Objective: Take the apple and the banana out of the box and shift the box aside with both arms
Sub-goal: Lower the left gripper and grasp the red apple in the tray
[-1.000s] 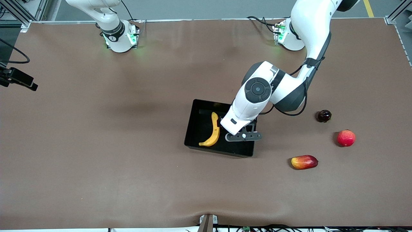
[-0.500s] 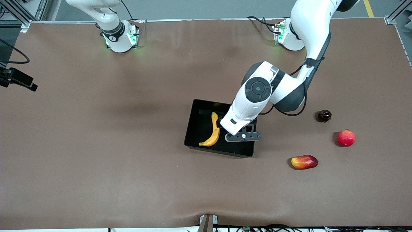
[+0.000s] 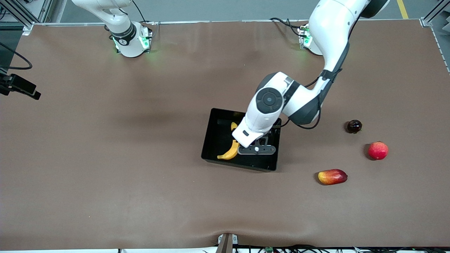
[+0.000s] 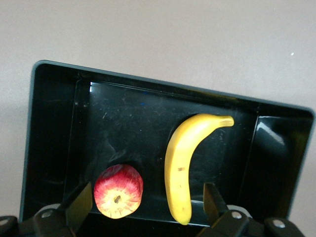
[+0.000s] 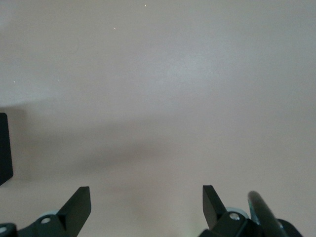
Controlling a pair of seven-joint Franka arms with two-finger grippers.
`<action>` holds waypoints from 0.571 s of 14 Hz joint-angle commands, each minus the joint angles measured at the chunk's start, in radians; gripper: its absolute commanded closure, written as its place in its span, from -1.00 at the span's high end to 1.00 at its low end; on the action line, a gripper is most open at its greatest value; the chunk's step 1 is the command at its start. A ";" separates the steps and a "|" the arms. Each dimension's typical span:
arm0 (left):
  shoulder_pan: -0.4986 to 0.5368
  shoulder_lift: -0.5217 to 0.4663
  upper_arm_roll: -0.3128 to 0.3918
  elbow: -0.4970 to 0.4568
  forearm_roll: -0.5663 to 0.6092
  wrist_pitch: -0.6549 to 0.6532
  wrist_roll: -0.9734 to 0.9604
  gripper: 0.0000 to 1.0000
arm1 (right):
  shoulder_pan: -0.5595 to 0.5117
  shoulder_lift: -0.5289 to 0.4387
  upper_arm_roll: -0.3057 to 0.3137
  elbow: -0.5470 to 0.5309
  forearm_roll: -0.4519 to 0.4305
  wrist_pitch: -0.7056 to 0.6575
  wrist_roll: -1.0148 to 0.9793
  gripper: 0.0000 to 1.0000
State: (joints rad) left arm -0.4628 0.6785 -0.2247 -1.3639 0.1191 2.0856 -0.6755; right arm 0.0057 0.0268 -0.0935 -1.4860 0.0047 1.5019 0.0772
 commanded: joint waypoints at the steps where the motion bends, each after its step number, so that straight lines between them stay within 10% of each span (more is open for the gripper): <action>1: -0.026 0.009 0.015 -0.030 0.040 -0.015 -0.056 1.00 | -0.003 0.005 -0.002 0.015 0.012 0.001 0.012 1.00; 8: -0.028 0.036 0.015 -0.150 0.057 -0.026 -0.097 1.00 | -0.007 0.013 -0.002 0.015 0.009 0.001 0.012 1.00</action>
State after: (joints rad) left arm -0.4827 0.7176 -0.2158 -1.5058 0.1538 2.0601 -0.7340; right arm 0.0054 0.0287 -0.0964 -1.4860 0.0047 1.5054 0.0772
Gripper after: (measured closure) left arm 0.000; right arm 0.000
